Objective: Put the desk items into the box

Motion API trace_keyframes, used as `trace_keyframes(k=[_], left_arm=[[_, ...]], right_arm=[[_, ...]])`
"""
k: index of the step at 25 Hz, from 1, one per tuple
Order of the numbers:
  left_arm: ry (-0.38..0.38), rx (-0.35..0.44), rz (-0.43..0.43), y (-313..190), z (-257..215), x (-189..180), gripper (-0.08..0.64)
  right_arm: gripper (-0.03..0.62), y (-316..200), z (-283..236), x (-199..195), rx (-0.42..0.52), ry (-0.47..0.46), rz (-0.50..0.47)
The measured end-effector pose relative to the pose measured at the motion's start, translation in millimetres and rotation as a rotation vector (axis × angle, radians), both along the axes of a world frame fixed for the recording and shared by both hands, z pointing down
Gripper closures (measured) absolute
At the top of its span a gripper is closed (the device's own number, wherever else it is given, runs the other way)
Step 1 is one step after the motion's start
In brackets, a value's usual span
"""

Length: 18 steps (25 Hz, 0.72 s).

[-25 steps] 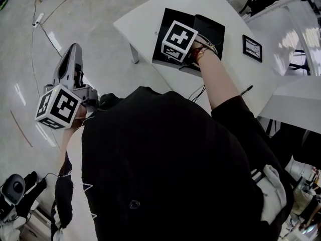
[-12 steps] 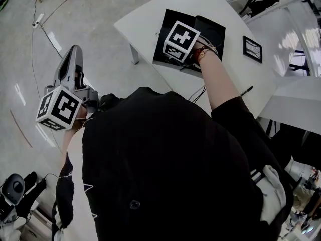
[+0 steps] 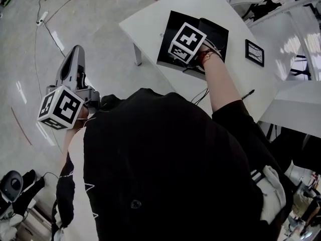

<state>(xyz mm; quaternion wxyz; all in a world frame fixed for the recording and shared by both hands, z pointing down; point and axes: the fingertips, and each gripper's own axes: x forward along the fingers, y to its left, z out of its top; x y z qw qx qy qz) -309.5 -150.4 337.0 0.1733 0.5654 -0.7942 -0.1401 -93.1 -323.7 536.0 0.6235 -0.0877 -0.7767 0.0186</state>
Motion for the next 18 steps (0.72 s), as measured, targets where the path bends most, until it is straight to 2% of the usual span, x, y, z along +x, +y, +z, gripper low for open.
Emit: trace_keyframes(k=[6, 12, 18], left_arm=[[-0.01, 0.005, -0.011, 14.7, -4.1, -3.3, 0.549], [0.004, 0.009, 0.011, 22.6, 0.7, 0.0, 0.549], [0.0, 0.021, 0.047, 41.2, -7.4, -7.6, 0.549]], right_arm=[[0.495, -1.4, -2.1, 1.9, 0.005, -0.025, 0.05], [0.485, -4.9, -15.5, 3.4, 0.025, -0.098, 0.134], [0.489, -5.8, -42.8, -1.7, 0.108, -0.201, 0.269]])
